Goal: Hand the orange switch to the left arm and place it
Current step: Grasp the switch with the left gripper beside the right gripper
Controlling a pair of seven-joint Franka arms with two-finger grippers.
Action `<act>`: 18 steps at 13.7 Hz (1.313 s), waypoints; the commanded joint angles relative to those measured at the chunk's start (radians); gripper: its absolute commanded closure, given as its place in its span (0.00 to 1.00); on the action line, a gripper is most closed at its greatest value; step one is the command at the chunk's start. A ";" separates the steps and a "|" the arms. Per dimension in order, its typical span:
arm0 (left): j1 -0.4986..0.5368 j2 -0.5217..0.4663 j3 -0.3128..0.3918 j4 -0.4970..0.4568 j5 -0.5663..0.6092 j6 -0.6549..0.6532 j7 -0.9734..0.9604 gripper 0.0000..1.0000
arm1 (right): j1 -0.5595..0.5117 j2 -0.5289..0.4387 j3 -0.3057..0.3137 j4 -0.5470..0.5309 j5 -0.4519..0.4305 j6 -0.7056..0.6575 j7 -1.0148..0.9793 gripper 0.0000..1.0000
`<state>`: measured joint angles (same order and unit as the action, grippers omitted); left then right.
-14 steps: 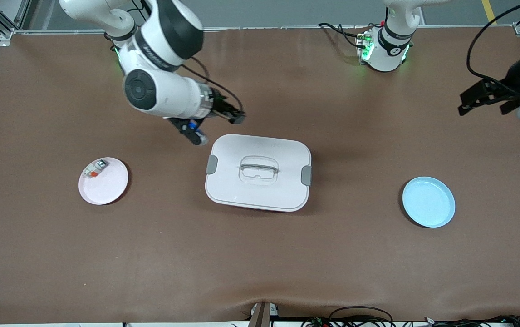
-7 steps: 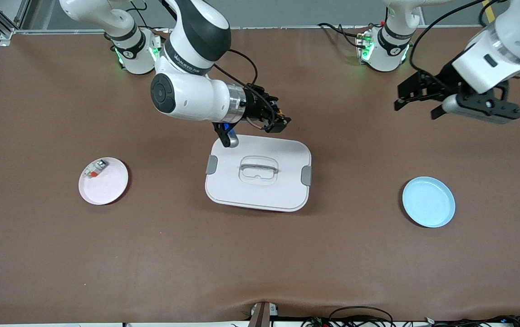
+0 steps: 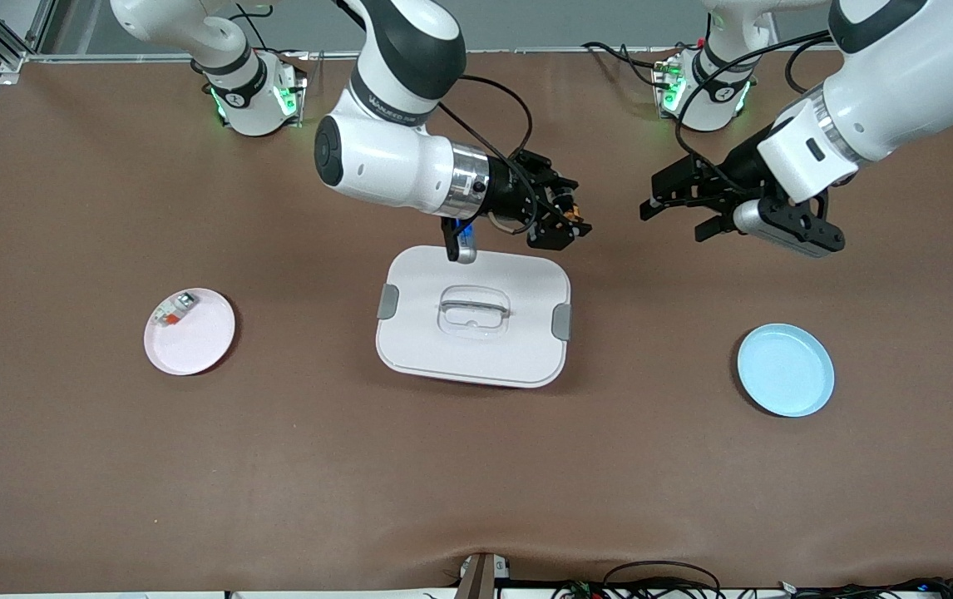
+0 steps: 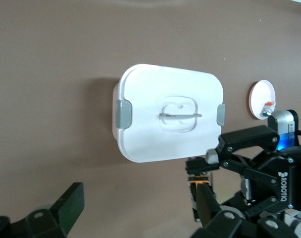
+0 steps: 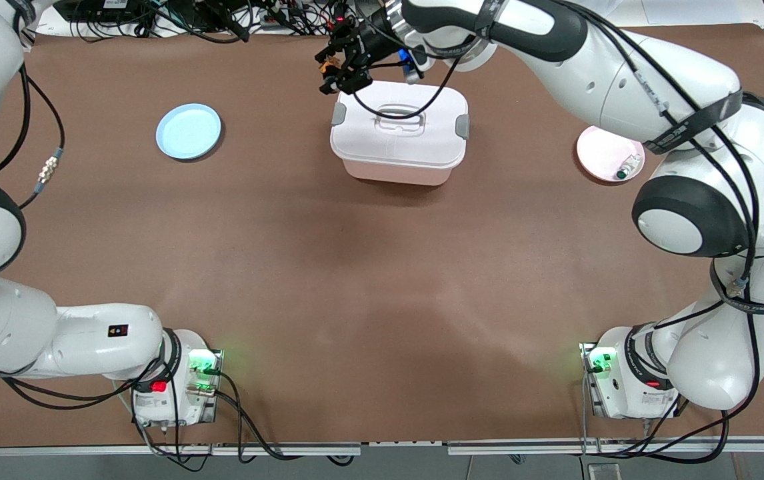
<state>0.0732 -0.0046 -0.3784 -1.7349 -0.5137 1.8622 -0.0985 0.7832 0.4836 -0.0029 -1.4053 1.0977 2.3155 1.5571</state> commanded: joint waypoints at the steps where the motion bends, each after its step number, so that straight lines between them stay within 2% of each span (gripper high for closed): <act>1: 0.011 -0.044 -0.010 -0.070 -0.086 0.023 0.052 0.00 | 0.025 0.035 -0.012 0.055 0.077 0.048 0.038 0.86; 4: 0.019 -0.092 -0.007 -0.153 -0.221 0.049 0.134 0.00 | 0.024 0.062 -0.014 0.112 0.099 0.053 0.127 0.85; 8: 0.019 -0.088 -0.007 -0.164 -0.310 0.066 0.161 0.06 | 0.027 0.064 -0.014 0.121 0.099 0.053 0.132 0.86; 12: 0.013 -0.084 -0.010 -0.190 -0.331 0.112 0.189 0.14 | 0.027 0.064 -0.014 0.121 0.099 0.053 0.130 0.86; 15: 0.008 -0.081 -0.011 -0.216 -0.394 0.144 0.212 0.17 | 0.027 0.070 -0.014 0.121 0.097 0.053 0.129 0.86; 18: 0.008 -0.074 -0.033 -0.219 -0.396 0.158 0.212 0.19 | 0.031 0.070 -0.016 0.121 0.096 0.053 0.129 0.86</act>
<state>0.0772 -0.0645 -0.3948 -1.9355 -0.8856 1.9957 0.0966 0.7981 0.5347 -0.0060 -1.3183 1.1741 2.3648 1.6729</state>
